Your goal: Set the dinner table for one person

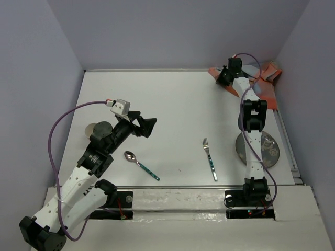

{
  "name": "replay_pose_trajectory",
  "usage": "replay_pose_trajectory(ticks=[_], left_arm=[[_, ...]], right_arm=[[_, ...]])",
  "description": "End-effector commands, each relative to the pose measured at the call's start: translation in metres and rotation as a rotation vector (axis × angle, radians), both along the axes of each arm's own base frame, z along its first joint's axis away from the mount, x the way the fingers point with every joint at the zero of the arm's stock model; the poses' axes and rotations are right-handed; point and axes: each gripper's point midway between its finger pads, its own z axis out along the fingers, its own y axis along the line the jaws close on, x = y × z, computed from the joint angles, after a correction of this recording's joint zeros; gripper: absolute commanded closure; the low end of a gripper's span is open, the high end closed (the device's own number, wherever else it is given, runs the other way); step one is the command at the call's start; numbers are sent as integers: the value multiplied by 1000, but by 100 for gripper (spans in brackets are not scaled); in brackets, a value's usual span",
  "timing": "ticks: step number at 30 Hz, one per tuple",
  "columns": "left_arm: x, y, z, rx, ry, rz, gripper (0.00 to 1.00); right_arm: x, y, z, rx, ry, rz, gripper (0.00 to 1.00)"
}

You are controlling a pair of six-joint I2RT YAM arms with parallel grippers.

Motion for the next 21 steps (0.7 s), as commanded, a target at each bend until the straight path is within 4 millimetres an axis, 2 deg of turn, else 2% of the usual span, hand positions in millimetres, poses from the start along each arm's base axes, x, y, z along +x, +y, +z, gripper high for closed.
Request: replay_pose_trajectory(ticks=[1,2,4,5,8,9,10,11,12,15,16,17,18,19,21], left_arm=[[0,4,33,-42,-82,12,4],[1,5,33,-43,-81,18,5],[2,4,31,-46,-67,22,6],[4,5,30,-48,-61,33,8],[9,4,25,-51,-27,46,10],[10,4,24,-49,-21,48,11],[11,3,23,-45,-18,49,11],[11,3,23,-45,-16,53,12],[12,4,23,-43,-17,53,12],[12,5,22,-42,-18,62,12],[12,5,21,-40,-18,63,12],[13,6,21,-39,-18,65,12],[13,6,20,-39,-15,67,12],[13,5,20,-37,-16,64,12],[13,4,18,-33,-15,59,12]], right_arm=[[-19,80,-17,35,25,189,96],[-23,100,-10,29,12,229,97],[-30,119,-8,11,-2,292,100],[-36,140,-1,11,-15,337,100],[-49,160,-1,-32,-15,388,100],[-51,162,13,-53,-40,398,100],[-53,156,9,-79,-36,376,100],[-54,153,14,-90,-45,364,94],[-52,149,32,-115,-81,359,90],[-44,118,49,-172,-103,304,76],[-39,95,58,-201,-113,253,72],[-36,83,63,-220,-116,229,65],[-35,71,65,-253,-117,214,62],[-33,48,64,-304,-99,163,59],[-29,30,68,-388,-98,149,52]])
